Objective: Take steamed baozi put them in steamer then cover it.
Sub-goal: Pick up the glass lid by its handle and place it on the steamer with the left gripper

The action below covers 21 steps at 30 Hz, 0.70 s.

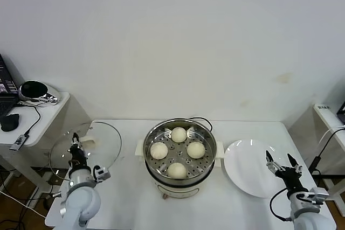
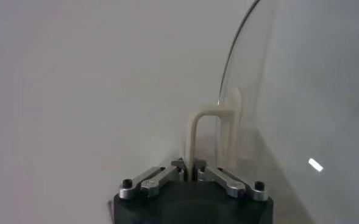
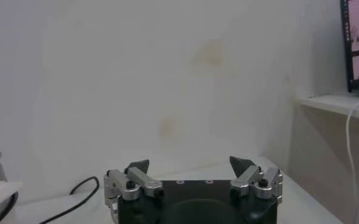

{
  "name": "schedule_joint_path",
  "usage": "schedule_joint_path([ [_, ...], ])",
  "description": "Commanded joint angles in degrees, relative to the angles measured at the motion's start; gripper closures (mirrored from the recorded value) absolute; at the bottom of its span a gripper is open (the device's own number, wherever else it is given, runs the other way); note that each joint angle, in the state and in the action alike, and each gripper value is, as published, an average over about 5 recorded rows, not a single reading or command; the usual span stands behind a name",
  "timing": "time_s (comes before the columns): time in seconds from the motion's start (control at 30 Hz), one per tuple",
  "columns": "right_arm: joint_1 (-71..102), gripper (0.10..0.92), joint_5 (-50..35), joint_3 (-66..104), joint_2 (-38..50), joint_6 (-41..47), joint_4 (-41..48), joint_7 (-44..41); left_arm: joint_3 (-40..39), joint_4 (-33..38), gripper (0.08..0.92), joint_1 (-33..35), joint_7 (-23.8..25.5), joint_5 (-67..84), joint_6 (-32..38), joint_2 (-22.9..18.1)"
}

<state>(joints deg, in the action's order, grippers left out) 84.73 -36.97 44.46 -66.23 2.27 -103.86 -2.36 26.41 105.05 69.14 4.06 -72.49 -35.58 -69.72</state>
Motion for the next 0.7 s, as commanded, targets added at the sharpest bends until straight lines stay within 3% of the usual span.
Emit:
schedule_joint_path([
  [0.03,-0.54,0.203,2.06,0.26,-0.54,1.37,0.49,0.22,-4.18,12.15,0.853,-3.31,15.69,-7.84,-8.99,-1.72],
  [0.3,-0.86,0.203,3.29,0.58,-1.72,1.59,1.53,0.3,-18.65,14.7,0.853,-8.76,19.04,-10.85,-8.98,-8.71],
  [0.47,-0.91,0.203,4.29,0.66,-2.46,1.3,2.64,0.23,-28.71,8.64,0.853,-15.09,15.52,-9.72,-9.02,-14.29],
  [0.7,-0.81,0.203,4.96,1.32,-3.17,1.39,2.83,0.23,-36.46,4.45,0.853,-17.26,12.82,-8.82,-9.08,-18.35],
])
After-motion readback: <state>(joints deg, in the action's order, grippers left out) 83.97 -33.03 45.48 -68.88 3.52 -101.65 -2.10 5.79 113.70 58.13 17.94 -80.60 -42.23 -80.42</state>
